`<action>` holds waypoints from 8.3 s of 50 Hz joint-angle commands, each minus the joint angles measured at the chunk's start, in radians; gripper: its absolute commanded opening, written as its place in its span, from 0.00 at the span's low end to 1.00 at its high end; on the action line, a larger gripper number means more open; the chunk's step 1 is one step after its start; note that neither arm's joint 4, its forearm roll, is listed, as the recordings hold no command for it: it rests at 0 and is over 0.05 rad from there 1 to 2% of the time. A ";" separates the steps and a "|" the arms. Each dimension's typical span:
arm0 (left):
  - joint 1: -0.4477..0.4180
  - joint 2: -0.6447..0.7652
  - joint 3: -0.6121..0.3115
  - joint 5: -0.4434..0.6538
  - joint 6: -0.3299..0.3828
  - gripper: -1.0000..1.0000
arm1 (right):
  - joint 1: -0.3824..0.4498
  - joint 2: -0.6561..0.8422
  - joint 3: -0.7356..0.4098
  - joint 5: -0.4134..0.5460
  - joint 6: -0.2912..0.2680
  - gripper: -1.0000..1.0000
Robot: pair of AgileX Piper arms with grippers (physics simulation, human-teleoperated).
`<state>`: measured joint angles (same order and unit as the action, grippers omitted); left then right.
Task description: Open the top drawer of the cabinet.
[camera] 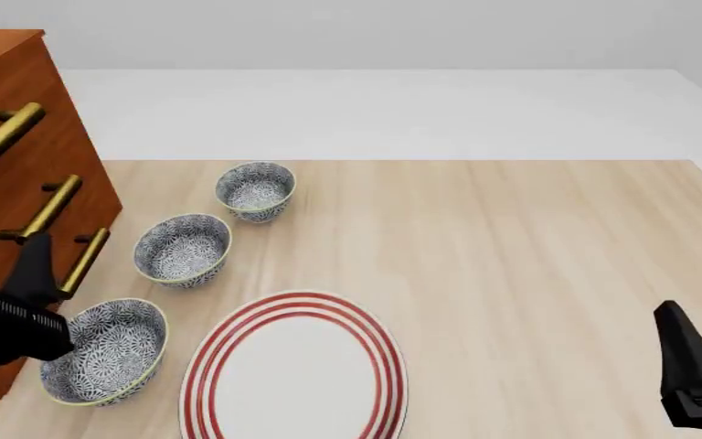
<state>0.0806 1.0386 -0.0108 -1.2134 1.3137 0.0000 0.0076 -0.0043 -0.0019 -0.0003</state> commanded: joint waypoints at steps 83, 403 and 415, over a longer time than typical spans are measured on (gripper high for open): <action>0.107 0.213 -0.196 -0.007 0.040 1.00 | 0.000 0.000 0.000 0.000 0.000 1.00; -0.010 0.051 -0.154 0.047 0.061 1.00 | 0.008 -0.007 -0.060 0.067 0.001 1.00; -0.050 -0.204 -0.131 0.263 0.042 1.00 | 0.008 -0.007 -0.060 0.067 0.001 1.00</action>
<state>0.0601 1.0099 -0.1638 -1.0878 1.3733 0.0076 0.0003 -0.0640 0.0652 0.0006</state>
